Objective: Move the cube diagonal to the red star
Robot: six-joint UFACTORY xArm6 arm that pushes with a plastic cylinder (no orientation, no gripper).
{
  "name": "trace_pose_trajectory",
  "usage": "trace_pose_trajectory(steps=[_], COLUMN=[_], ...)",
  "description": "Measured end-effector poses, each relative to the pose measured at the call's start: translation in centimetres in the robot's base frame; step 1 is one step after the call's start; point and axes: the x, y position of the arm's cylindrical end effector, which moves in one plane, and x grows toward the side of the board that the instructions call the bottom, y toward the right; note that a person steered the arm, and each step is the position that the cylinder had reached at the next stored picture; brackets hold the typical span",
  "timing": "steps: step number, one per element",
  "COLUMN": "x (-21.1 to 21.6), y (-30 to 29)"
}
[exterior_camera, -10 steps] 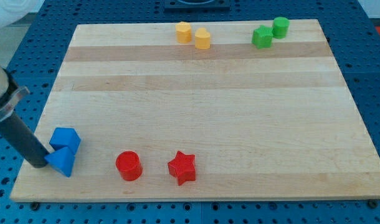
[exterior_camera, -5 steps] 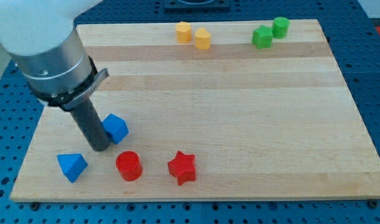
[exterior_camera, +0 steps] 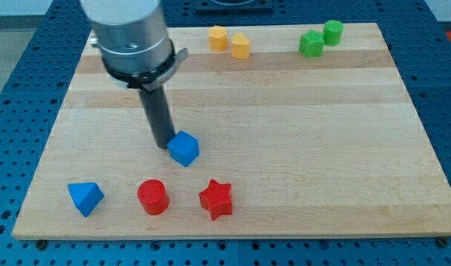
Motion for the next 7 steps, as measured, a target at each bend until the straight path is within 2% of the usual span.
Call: trace_pose_trajectory(steps=[2, 3, 4, 6, 7], x=[-0.2, 1.6, 4.3, 2.9, 0.8], y=[5.0, 0.5, 0.9, 8.3, 6.3])
